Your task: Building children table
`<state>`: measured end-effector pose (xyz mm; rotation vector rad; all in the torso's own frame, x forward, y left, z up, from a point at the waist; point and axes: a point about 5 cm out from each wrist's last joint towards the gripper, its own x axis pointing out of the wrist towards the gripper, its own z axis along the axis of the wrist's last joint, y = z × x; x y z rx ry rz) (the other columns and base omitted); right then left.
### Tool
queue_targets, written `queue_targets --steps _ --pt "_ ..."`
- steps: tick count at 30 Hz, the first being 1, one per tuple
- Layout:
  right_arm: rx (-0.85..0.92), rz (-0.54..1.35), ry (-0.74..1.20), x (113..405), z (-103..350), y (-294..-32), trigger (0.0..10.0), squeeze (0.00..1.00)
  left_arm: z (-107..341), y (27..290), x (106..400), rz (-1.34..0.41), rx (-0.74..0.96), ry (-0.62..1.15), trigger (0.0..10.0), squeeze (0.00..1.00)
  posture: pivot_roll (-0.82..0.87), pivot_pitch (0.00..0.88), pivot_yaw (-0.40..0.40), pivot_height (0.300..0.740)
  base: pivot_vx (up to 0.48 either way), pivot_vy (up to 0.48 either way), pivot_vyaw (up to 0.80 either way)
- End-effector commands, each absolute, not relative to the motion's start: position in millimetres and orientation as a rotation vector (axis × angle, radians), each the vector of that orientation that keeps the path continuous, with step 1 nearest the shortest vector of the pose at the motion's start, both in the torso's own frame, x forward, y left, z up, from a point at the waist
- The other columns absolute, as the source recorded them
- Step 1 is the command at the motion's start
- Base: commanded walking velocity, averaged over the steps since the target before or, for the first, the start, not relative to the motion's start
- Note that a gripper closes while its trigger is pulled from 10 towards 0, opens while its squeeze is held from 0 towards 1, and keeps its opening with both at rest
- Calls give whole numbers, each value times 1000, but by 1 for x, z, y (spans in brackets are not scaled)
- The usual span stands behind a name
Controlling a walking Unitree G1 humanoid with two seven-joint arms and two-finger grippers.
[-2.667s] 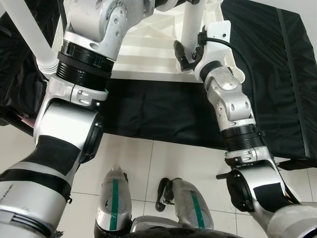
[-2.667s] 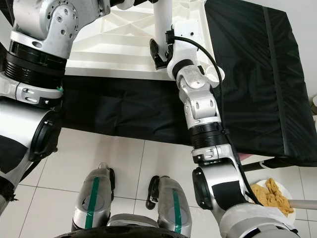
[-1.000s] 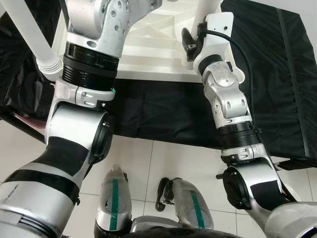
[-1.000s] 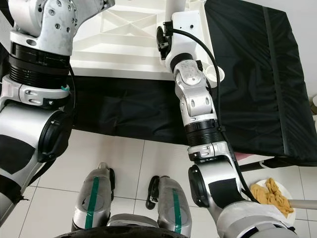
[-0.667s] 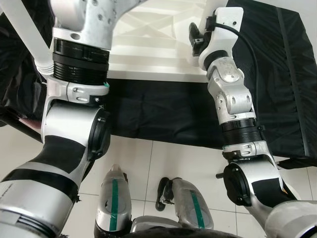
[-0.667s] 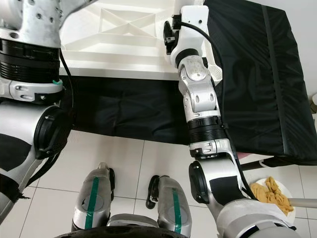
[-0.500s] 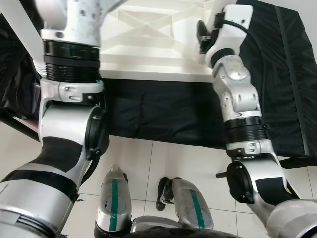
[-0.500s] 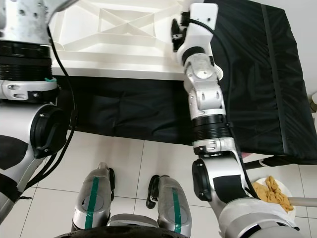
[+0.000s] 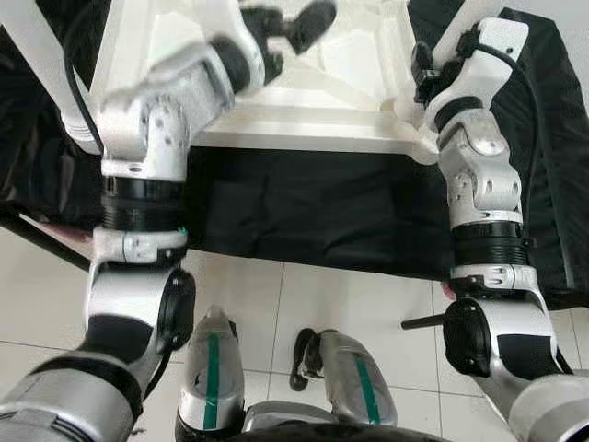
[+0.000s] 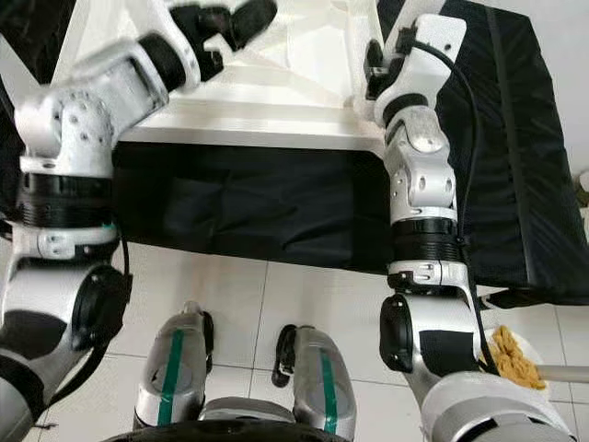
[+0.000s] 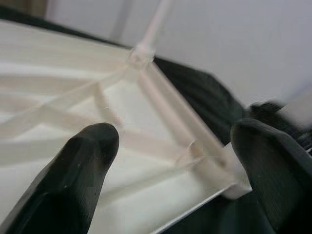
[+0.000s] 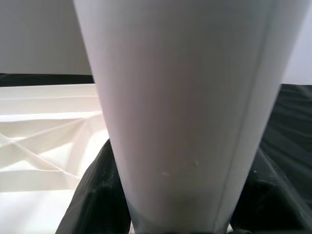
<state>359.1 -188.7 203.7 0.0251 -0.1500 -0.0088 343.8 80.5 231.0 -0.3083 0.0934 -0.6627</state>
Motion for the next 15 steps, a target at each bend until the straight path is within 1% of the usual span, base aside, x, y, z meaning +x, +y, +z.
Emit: queue_targets --steps 1,3,4,5,7,15 --pt "35 -21 -169 358 205 -194 10000 0 230 78 344 -654 -272 83 10000 0 106 37 -66 740 0 0 0" --pt "36 -23 -172 358 206 -195 10000 0 227 77 344 -648 -262 92 10000 0 106 36 -66 740 0 0 0" --pt "36 -30 -174 357 205 -196 10000 0 223 76 344 -643 -218 84 10000 0 103 33 -66 740 0 0 0" --pt "36 -30 -174 357 205 -196 10000 0 223 76 344 -643 -218 84 10000 0 103 33 -66 740 0 0 0" --pt "36 -39 -179 356 205 -199 10000 0 212 72 343 -624 -129 67 10000 0 93 26 -66 740 0 0 0" --pt "48 -42 -197 353 206 -201 10000 0 197 62 339 -590 -52 22 10000 0 81 8 -75 740 0 0 0"
